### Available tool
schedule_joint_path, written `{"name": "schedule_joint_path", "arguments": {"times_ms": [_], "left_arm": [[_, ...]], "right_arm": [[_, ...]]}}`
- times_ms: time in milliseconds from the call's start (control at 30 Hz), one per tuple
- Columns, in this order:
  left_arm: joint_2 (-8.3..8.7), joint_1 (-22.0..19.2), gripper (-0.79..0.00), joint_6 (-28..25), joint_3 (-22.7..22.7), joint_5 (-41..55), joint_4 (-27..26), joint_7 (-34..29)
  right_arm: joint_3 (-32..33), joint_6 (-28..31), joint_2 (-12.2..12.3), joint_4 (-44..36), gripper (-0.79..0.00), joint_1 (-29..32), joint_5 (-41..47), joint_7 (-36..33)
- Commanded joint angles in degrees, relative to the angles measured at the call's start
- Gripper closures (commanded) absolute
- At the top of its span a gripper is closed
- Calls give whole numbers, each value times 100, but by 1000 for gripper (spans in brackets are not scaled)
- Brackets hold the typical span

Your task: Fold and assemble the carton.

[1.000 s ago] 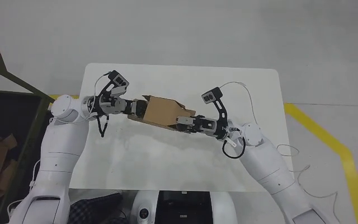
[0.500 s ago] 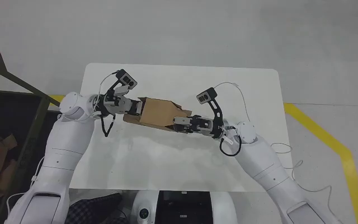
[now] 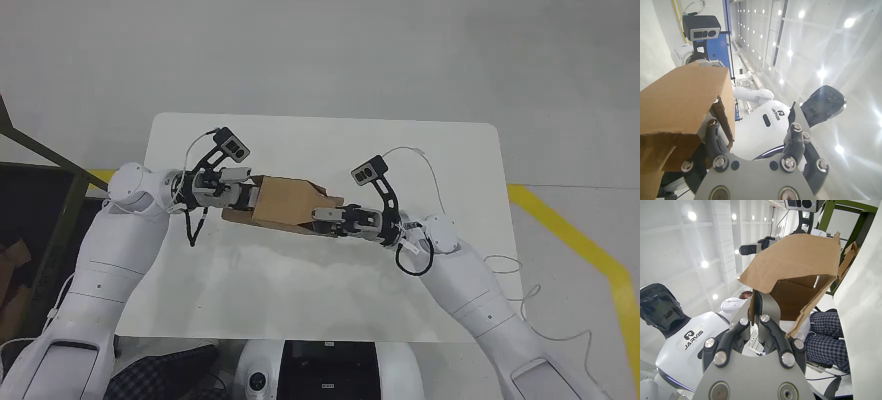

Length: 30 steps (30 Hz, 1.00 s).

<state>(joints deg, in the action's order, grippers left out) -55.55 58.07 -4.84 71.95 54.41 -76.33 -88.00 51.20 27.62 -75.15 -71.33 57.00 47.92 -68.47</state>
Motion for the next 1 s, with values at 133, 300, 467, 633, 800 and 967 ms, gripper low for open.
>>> {"name": "schedule_joint_path", "arguments": {"times_ms": [133, 300, 467, 633, 800, 967], "left_arm": [[120, -76, -283, -332, -150, -173, 78, 0], [200, -146, -246, -600, -291, -430, 149, 0], [272, -182, -89, -719, -374, -435, 139, 0], [327, -188, 0, -788, -417, -309, 127, 0], [359, -204, 0, -828, -506, -245, 138, 0], [391, -221, 0, -1003, -504, -137, 213, 0]], "right_arm": [[55, -75, -7, -22, 0, 15, -94, 37], [124, -254, 2, -119, 0, 7, -209, 63], [197, -451, 23, -248, 0, 10, -396, 96], [223, -536, 25, -359, 0, 37, -504, 153], [245, -549, 21, -425, -299, 74, -567, 212], [448, -287, 39, -558, -785, 205, -539, 446]]}}
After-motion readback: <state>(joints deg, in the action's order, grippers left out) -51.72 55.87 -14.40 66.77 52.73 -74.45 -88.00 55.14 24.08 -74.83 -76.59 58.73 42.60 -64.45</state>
